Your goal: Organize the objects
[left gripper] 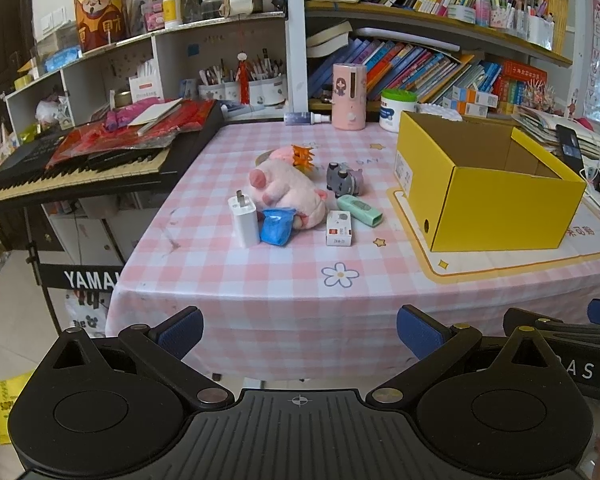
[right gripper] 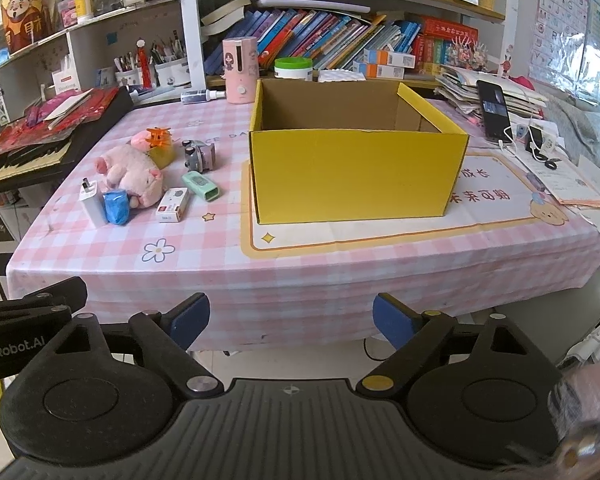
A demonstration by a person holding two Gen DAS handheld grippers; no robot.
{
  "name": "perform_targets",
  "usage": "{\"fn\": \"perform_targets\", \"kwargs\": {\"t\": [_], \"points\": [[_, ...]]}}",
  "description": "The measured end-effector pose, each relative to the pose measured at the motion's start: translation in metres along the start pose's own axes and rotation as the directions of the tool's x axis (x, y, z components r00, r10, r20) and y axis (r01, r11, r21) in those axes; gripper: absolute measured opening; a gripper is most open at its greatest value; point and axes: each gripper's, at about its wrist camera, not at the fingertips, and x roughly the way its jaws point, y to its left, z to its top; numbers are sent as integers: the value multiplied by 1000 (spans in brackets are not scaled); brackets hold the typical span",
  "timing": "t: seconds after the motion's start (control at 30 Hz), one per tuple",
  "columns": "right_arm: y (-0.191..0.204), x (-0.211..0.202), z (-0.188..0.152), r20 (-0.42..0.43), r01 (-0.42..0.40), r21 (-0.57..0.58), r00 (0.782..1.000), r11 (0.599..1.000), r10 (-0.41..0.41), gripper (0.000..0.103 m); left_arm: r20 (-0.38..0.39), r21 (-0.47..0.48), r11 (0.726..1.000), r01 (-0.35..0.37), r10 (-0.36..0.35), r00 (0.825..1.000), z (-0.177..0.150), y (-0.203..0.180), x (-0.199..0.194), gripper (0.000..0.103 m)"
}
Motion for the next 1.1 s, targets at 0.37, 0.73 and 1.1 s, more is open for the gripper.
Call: {"fn": "perform_targets", "kwargs": {"t": [0.37, 0.73, 1.1], "points": [[8, -1, 0, -3, -4, -13, 1000, 1000, 4, 86, -2, -4, 1000, 1, -1, 1000, -1, 4, -1, 103], [25, 2, -2, -20, -21, -49, 1000, 999, 20, 86, -2, -30, 1000, -9, 9, 1000, -6, 24, -4, 103], [49, 11, 2, -51, -83, -110, 996, 990, 78, 82, -17, -103, 994, -32, 31, 999, -9, 49, -2, 103]]}}
